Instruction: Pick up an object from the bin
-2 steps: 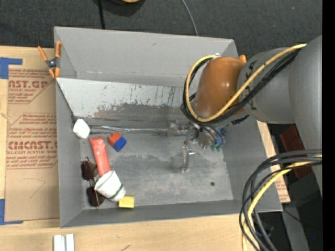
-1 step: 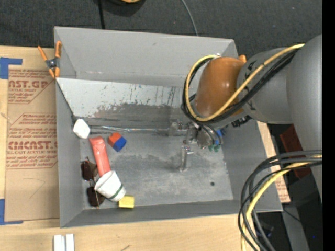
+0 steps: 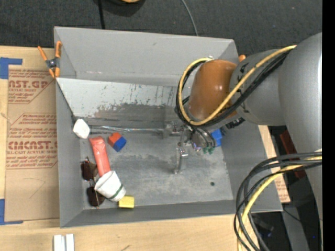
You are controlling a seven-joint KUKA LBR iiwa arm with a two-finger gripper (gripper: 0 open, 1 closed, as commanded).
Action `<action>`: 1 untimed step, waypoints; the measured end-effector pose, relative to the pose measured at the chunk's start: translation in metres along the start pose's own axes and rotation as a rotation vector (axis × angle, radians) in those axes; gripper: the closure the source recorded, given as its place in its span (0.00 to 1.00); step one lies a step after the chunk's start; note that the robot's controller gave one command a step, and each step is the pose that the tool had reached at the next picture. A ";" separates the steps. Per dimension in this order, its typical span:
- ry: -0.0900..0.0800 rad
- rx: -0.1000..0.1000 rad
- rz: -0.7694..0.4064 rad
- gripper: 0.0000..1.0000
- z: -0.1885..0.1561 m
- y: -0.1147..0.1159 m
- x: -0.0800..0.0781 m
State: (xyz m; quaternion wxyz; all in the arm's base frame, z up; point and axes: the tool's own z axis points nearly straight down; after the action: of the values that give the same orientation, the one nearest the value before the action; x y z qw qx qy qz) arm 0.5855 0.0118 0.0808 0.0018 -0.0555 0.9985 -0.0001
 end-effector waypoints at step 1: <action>-0.002 -0.001 -0.088 0.00 0.008 0.017 0.002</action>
Offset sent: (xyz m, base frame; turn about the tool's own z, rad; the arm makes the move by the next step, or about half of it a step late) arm -0.0130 0.0714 -0.0108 -0.1123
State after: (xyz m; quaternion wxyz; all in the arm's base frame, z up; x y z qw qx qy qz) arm 0.5821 0.0283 0.0728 0.0030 -0.0993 0.9951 0.0002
